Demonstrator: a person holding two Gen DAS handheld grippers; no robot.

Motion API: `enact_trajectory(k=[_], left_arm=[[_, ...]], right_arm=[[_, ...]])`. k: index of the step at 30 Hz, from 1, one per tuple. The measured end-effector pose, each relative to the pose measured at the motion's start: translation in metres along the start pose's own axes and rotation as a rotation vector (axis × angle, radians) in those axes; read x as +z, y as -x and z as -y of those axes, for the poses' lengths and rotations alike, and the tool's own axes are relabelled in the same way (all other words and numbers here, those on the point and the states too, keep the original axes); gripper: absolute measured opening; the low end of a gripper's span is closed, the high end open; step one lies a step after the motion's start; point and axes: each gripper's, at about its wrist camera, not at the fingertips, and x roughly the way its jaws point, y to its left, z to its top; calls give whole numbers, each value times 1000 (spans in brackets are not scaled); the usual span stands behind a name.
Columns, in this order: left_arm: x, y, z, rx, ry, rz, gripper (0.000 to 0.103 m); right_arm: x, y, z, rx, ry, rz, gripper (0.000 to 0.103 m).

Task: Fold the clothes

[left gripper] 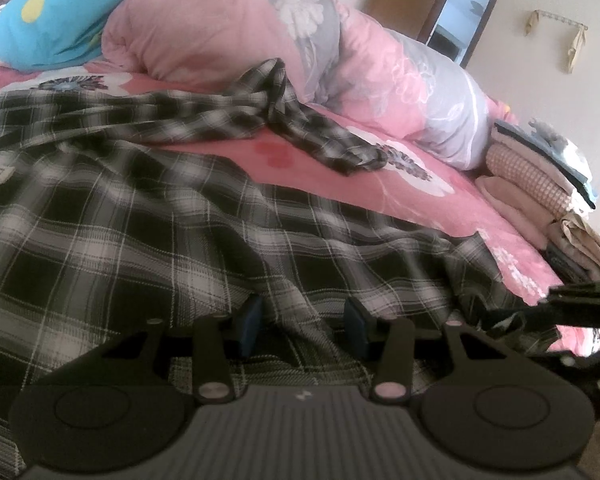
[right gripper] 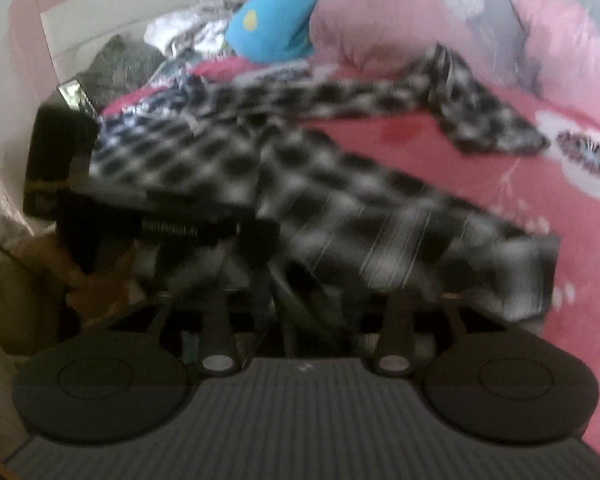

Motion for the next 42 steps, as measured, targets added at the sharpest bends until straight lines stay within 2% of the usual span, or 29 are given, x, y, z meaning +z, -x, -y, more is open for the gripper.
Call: enact_trajectory(k=[4,7,10,12,15,19,20,23,26,28,33,37,38,39,42], left_arm=[[-1,0,-1,-2,12,7,47],[-3,1,-2,-5,19,10,47],[-4,1,-3,-10,25,14,47],[-5,2,-4,-15,33,20,47],[-6,2,-6,-23,39,29,47],[-8,2,-7,-32,30,38,47],[-8,3,-8,-36,29,41,47],[-10,3,-12,-56,35,51,47],[-12,3,-16,-78,43,62,47],[-13,3,-17,-87,42,69,47],[-15,3,-18,-96,38,77,47],[-16,4,-19,-102,39,81,47],[-16,4,-19,-103,40,81,47],[-16,4,-20,-105,40,82,47],[-17,5,-21,-109,41,85,47]], right_arm=[[-7,16,-1,11,-11,13,57],[-11,34,2,58,-38,57,58],[-12,50,18,60,-119,117,58],[-14,54,38,4,-216,130,58],[-18,50,68,-82,-364,103,57],[-23,29,85,-174,-435,33,55],[-23,23,87,-184,-436,16,53],[-22,10,86,-173,-432,-1,28],[-14,6,80,-162,-409,10,11],[-2,4,74,-148,-387,27,9],[32,-11,60,-131,-310,55,9],[50,-32,42,-134,-227,28,13],[51,-34,35,-141,-199,20,18],[52,-35,28,-145,-175,15,27],[52,-26,17,-116,-137,36,42]])
